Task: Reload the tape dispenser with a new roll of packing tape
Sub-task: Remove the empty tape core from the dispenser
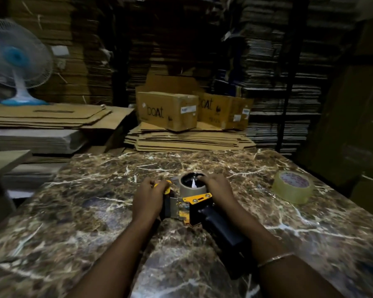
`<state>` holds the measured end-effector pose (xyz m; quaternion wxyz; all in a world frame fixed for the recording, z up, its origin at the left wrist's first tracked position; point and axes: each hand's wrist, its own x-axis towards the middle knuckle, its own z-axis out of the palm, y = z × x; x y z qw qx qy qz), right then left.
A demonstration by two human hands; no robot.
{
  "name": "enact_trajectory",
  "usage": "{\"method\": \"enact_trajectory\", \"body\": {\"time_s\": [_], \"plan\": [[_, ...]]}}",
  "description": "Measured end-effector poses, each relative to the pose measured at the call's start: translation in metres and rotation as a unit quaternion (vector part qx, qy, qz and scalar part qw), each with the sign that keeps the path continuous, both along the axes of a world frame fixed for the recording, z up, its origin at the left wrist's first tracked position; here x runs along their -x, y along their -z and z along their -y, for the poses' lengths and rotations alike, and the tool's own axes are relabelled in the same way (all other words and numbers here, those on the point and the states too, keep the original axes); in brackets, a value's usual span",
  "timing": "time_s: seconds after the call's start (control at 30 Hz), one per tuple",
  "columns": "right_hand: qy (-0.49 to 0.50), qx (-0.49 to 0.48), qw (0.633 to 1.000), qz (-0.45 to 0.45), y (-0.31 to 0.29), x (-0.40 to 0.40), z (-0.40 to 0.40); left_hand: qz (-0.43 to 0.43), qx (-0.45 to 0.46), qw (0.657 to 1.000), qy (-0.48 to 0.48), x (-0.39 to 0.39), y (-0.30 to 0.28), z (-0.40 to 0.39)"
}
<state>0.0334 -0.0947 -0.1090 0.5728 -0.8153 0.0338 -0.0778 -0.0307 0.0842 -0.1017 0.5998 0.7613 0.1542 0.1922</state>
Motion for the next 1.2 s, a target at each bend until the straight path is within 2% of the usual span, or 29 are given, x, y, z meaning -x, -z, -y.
{"method": "enact_trajectory", "body": {"time_s": [0.17, 0.23, 0.33, 0.4, 0.5, 0.63, 0.8, 0.9, 1.03, 1.13, 1.2], "plan": [[0.000, 0.007, 1.000, 0.029, 0.004, 0.005, 0.003, 0.044, -0.065, 0.997, -0.021, -0.004, -0.005, -0.004], [-0.001, -0.003, 1.000, 0.031, 0.005, 0.005, 0.005, 0.062, -0.148, 0.987, -0.008, -0.008, -0.007, -0.007], [0.005, -0.026, 0.999, 0.040, 0.006, 0.004, 0.008, 0.099, -0.280, 0.955, 0.025, -0.011, -0.009, -0.009], [0.005, -0.043, 0.998, 0.046, 0.006, 0.004, 0.008, 0.115, -0.312, 0.942, 0.037, -0.012, -0.010, -0.010], [-0.004, -0.094, 0.994, 0.060, 0.000, 0.005, 0.010, 0.109, -0.333, 0.934, 0.073, -0.011, -0.012, -0.013], [-0.035, -0.134, 0.987, 0.081, -0.012, 0.006, 0.015, 0.086, -0.411, 0.905, 0.062, -0.010, -0.024, -0.011], [-0.065, -0.142, 0.981, 0.118, -0.019, 0.005, 0.023, 0.073, -0.510, 0.855, 0.068, -0.005, -0.048, 0.010], [-0.092, -0.126, 0.978, 0.140, -0.025, 0.008, 0.021, 0.015, -0.477, 0.874, 0.094, -0.013, -0.054, 0.015], [-0.110, -0.095, 0.975, 0.167, -0.027, 0.009, 0.017, -0.099, -0.345, 0.911, 0.202, -0.030, -0.066, 0.002], [-0.114, -0.093, 0.972, 0.183, -0.025, 0.009, 0.016, -0.142, -0.253, 0.909, 0.299, -0.038, -0.075, -0.005], [-0.119, -0.092, 0.971, 0.188, -0.026, 0.009, 0.016, -0.140, -0.193, 0.912, 0.334, -0.040, -0.075, -0.009]]}}
